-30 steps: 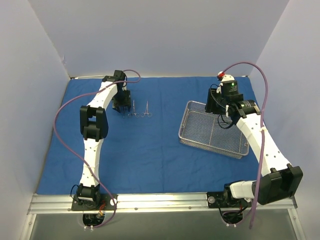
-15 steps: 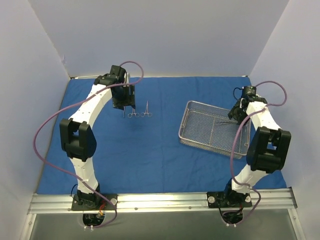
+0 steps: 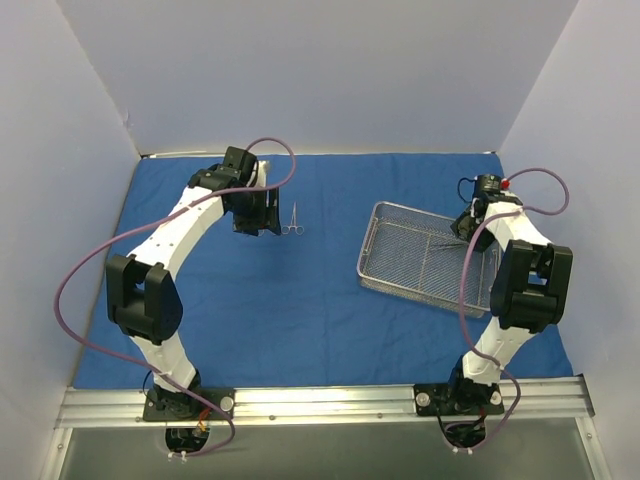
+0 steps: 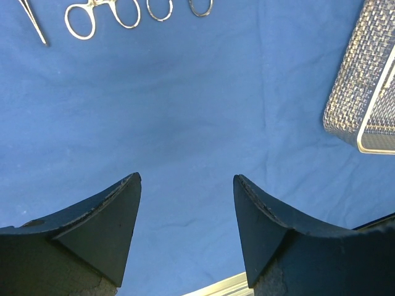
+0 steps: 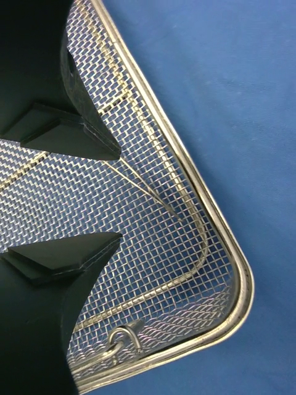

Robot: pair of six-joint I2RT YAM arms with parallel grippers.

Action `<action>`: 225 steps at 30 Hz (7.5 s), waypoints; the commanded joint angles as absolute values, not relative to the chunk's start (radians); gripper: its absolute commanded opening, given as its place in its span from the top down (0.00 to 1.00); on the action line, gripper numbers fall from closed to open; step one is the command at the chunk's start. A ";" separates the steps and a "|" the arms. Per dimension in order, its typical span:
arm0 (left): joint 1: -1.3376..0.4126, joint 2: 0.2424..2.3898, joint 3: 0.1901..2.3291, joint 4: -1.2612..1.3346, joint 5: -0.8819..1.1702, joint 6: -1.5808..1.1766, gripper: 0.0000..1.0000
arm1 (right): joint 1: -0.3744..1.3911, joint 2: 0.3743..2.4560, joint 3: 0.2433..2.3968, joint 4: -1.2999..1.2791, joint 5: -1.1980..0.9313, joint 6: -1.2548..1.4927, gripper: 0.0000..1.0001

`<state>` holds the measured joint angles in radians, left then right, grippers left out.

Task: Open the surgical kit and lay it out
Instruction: Pick up the medical item from the container, then place the medical item in the surgical kit.

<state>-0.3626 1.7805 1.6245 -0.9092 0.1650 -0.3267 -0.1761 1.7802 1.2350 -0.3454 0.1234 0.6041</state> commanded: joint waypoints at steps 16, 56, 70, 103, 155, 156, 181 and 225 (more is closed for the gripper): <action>-0.360 1.701 1.605 -0.856 0.219 -0.301 0.30 | -0.072 1.885 1.207 -0.244 0.291 0.784 0.48; -0.337 1.729 1.703 -0.589 0.857 -0.295 0.26 | 0.262 1.559 1.387 -0.479 -0.810 -0.156 1.00; -0.405 1.623 1.578 -0.545 1.084 -0.227 0.22 | 0.374 1.548 1.408 -0.644 -1.248 -0.285 1.00; -0.523 1.700 1.626 -0.723 1.029 -0.109 0.98 | 0.379 1.536 1.460 -0.631 -1.252 -0.246 0.86; -0.758 1.592 1.729 -0.509 -0.014 0.334 0.98 | 0.339 1.755 1.710 -0.367 -0.698 1.232 0.66; -0.762 1.591 1.726 -0.508 -0.014 0.334 0.98 | 0.339 1.749 1.689 -0.339 -0.703 1.258 0.70; -0.727 1.603 1.776 -0.577 0.094 0.141 0.39 | 0.370 1.802 2.020 -0.836 -0.269 1.023 1.00; -0.838 1.795 1.928 -0.666 -0.057 0.204 0.69 | 0.440 1.828 2.115 -0.960 -0.149 1.043 1.00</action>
<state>-0.8330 1.7992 1.8729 -0.6697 -0.0193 0.1947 0.4339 1.8477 2.0808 -0.9287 -0.1654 1.0462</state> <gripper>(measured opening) 0.347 0.064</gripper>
